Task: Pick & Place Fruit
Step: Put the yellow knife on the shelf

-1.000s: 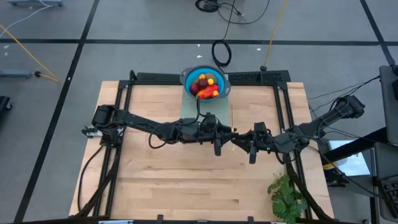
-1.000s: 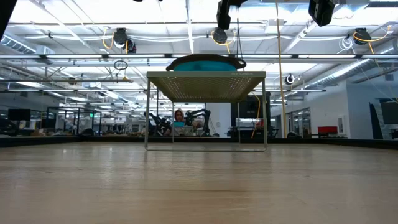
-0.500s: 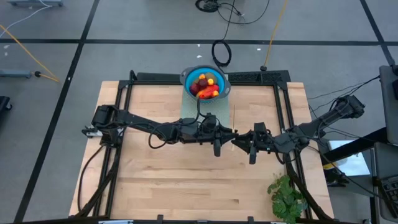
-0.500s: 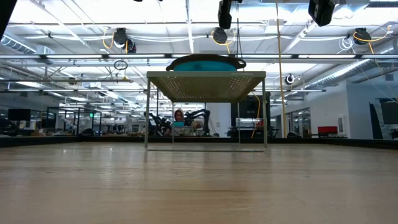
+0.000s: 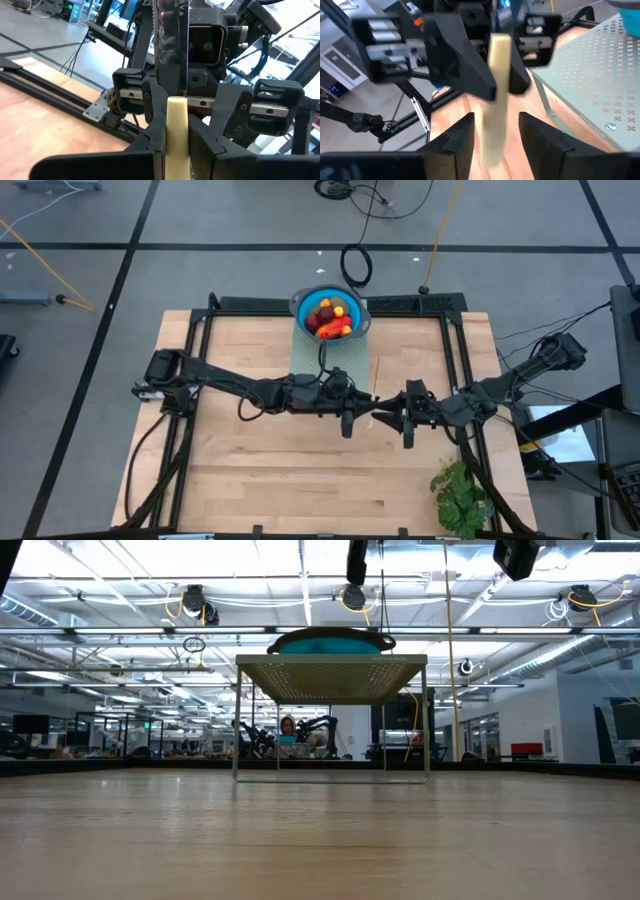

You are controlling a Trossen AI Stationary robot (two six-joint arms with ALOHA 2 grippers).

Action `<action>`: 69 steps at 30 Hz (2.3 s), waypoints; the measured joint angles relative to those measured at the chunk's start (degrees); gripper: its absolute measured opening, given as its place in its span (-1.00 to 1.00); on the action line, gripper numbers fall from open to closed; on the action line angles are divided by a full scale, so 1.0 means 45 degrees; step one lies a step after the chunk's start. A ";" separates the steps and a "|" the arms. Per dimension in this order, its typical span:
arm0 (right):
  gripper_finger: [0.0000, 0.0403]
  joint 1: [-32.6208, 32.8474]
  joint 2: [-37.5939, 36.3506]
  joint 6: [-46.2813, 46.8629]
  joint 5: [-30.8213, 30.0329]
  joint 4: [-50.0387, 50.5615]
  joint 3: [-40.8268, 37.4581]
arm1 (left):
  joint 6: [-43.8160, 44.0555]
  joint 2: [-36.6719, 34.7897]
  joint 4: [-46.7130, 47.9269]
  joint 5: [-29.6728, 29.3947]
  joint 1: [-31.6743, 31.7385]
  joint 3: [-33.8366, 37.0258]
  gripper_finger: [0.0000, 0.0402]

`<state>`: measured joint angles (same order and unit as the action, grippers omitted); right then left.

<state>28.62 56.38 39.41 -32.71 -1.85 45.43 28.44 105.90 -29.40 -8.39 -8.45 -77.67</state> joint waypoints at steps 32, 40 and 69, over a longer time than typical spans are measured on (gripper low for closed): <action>-0.17 -0.0006 -0.0173 -0.1934 -0.1415 0.2551 0.0005 | -0.2176 -0.2738 0.9324 -0.1480 0.0420 -0.0620 -0.71; -0.24 -0.0374 -0.1275 -0.3926 -0.0810 0.2946 0.0005 | -0.3691 -0.2738 1.1843 -0.1430 0.0926 -0.1629 -0.71; -0.31 -0.6179 -0.7070 -0.5645 1.0927 -0.0773 -0.5448 | -0.6317 -0.2646 1.3585 0.0251 0.1877 -0.1817 -0.70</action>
<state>0.81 24.57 14.00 16.46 -5.33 20.91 0.01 94.00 31.73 -7.26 0.00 -85.84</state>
